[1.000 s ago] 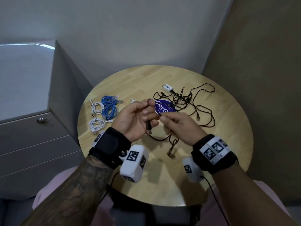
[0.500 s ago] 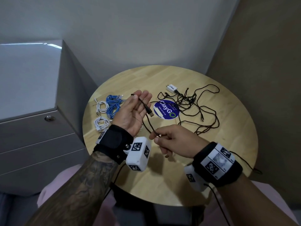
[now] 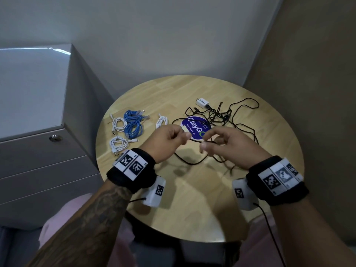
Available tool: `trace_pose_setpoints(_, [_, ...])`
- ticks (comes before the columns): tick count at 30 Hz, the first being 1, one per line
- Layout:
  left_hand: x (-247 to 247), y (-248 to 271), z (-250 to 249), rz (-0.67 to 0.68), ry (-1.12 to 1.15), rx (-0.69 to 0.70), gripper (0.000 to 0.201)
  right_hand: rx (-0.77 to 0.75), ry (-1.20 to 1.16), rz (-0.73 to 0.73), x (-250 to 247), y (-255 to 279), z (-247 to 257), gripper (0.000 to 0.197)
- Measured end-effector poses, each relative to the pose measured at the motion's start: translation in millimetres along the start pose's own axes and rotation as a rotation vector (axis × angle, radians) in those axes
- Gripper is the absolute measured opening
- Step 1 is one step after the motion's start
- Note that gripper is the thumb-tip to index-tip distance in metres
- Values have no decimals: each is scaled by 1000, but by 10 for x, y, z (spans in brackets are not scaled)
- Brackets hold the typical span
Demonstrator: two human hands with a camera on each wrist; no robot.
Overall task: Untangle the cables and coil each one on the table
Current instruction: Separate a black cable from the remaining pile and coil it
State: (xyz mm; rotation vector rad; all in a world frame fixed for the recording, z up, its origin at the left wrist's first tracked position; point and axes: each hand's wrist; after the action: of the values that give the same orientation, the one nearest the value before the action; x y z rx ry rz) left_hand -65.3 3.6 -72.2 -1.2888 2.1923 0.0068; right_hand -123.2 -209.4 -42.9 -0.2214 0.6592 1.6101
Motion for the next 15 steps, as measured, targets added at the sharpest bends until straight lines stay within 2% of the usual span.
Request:
trace_pose_setpoints(4, [-50, 19, 98, -35, 2, -40, 37, -11, -245, -7, -99, -100, -24, 20])
trace_pose_setpoints(7, [-60, 37, 132, -97, 37, -63, 39, 0, -269, 27, -57, -130, -73, 12])
trace_pose_setpoints(11, [-16, 57, 111, -212, 148, -72, 38, 77, -413, 84, 185, -158, -151, 26])
trace_pose_setpoints(13, [9, 61, 108, -262, 175, -65, 38, 134, -609, 172, 313, -179, -125, 26])
trace_pose_setpoints(15, [-5, 58, 113, -299, 177, -64, 38, 198, -647, 167, 332, -174, -62, 24])
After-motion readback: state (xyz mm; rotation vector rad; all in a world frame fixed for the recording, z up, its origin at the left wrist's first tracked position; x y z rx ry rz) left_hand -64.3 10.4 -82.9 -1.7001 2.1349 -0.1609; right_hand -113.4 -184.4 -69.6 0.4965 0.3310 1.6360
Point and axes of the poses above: each hand's wrist, its own y-axis away from the middle knuckle, its own x-axis out of the palm, z = x × y, and after that the axes turned 14 degrees about x, right-handed
